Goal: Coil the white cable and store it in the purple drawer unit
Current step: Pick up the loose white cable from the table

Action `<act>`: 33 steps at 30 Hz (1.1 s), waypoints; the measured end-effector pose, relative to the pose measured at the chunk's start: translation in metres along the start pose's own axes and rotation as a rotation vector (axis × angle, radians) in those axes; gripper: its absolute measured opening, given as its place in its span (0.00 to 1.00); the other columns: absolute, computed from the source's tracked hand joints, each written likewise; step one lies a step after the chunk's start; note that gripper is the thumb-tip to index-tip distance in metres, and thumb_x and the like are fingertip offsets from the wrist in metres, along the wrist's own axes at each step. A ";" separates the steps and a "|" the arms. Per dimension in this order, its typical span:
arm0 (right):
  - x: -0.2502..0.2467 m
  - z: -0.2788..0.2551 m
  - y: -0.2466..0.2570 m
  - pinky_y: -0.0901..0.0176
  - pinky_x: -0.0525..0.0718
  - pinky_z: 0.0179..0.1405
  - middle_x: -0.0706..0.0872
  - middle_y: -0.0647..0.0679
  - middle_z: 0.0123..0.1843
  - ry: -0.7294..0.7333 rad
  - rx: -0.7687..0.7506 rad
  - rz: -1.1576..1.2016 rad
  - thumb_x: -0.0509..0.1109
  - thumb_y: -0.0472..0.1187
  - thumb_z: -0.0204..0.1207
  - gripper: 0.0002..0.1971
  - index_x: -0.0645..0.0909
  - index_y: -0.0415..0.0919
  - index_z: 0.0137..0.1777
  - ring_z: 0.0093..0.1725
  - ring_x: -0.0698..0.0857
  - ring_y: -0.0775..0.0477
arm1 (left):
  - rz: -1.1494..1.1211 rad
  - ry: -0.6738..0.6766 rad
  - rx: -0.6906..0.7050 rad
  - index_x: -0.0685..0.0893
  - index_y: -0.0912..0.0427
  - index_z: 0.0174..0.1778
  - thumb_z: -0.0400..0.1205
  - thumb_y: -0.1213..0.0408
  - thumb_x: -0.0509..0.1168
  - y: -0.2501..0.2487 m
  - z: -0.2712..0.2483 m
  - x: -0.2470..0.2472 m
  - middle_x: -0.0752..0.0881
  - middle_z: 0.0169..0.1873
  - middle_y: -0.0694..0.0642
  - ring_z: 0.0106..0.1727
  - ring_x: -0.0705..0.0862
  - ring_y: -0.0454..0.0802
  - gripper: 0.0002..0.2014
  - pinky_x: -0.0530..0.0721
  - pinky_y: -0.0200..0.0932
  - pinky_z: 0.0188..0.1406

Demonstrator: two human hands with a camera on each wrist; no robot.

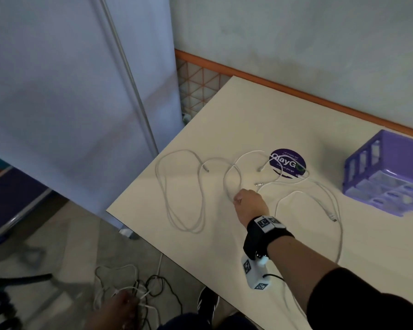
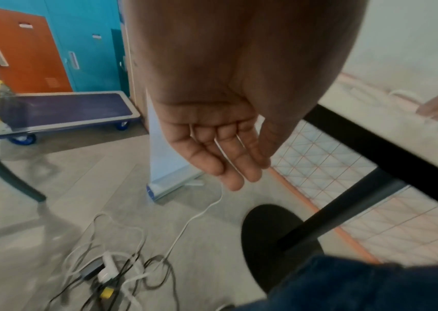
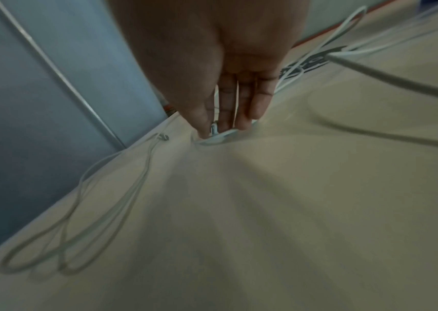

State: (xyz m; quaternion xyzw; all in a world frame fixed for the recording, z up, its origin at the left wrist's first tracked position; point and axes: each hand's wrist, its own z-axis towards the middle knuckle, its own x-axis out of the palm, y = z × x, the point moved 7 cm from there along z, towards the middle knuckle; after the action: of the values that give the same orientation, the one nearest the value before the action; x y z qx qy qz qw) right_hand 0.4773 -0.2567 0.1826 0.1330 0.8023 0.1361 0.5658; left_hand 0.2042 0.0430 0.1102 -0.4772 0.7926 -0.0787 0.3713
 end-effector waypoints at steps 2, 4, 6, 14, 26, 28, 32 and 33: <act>-0.012 -0.002 -0.005 0.50 0.81 0.56 0.86 0.42 0.55 -0.083 0.044 0.183 0.62 0.39 0.78 0.11 0.79 0.40 0.58 0.59 0.82 0.38 | -0.039 -0.092 0.040 0.84 0.57 0.38 0.80 0.65 0.67 -0.024 0.000 -0.021 0.87 0.29 0.55 0.30 0.85 0.44 0.06 0.82 0.37 0.35; -0.028 -0.009 -0.008 0.54 0.79 0.50 0.84 0.46 0.47 -0.169 0.070 0.396 0.66 0.38 0.76 0.14 0.79 0.42 0.61 0.53 0.83 0.42 | -0.014 -0.116 0.104 0.84 0.54 0.42 0.82 0.60 0.65 -0.056 -0.004 -0.041 0.88 0.33 0.55 0.34 0.86 0.47 0.05 0.82 0.42 0.39; -0.049 -0.018 -0.011 0.59 0.76 0.46 0.83 0.47 0.46 -0.274 0.076 0.574 0.68 0.38 0.74 0.16 0.82 0.41 0.62 0.49 0.83 0.44 | 0.008 -0.122 0.196 0.83 0.49 0.45 0.83 0.56 0.62 -0.094 -0.009 -0.056 0.88 0.35 0.52 0.37 0.86 0.46 0.06 0.81 0.40 0.40; -0.131 -0.044 0.003 0.62 0.80 0.47 0.84 0.48 0.49 -0.367 -0.172 0.881 0.65 0.34 0.78 0.12 0.84 0.54 0.45 0.41 0.80 0.54 | 0.113 -0.264 0.766 0.81 0.40 0.58 0.83 0.57 0.61 -0.286 -0.018 -0.080 0.83 0.52 0.43 0.57 0.79 0.40 0.10 0.79 0.39 0.54; -0.147 -0.055 0.016 0.56 0.84 0.48 0.83 0.46 0.54 -0.176 -0.113 1.188 0.57 0.26 0.79 0.25 0.67 0.44 0.74 0.49 0.84 0.46 | -0.094 -0.029 0.798 0.84 0.59 0.51 0.85 0.59 0.59 -0.428 -0.038 -0.035 0.91 0.38 0.55 0.35 0.89 0.52 0.10 0.86 0.44 0.38; -0.119 -0.053 0.023 0.55 0.81 0.52 0.85 0.43 0.59 0.015 -0.052 1.313 0.56 0.26 0.78 0.25 0.67 0.39 0.75 0.51 0.85 0.47 | -0.273 0.003 0.770 0.79 0.60 0.52 0.85 0.60 0.60 -0.432 -0.038 -0.031 0.92 0.40 0.56 0.34 0.90 0.56 0.08 0.88 0.46 0.36; -0.088 -0.065 0.040 0.48 0.79 0.60 0.88 0.40 0.36 0.317 -0.097 1.457 0.57 0.37 0.76 0.16 0.80 0.33 0.58 0.44 0.87 0.41 | -0.561 0.099 0.686 0.72 0.62 0.54 0.86 0.63 0.59 -0.434 -0.029 -0.027 0.92 0.47 0.58 0.34 0.91 0.57 0.06 0.89 0.45 0.31; -0.086 -0.067 0.038 0.46 0.82 0.57 0.83 0.40 0.29 0.323 -0.075 1.514 0.56 0.37 0.79 0.13 0.80 0.32 0.52 0.37 0.86 0.39 | -0.618 0.099 0.687 0.70 0.65 0.56 0.86 0.65 0.58 -0.433 -0.026 -0.031 0.91 0.49 0.60 0.33 0.91 0.57 0.07 0.89 0.46 0.31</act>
State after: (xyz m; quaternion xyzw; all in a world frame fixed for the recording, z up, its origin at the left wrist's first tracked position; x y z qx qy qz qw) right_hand 0.4444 -0.2574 0.2929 0.6044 0.5601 0.5304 0.1989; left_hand 0.4980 -0.1684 0.3518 -0.5358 0.5582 -0.4665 0.4287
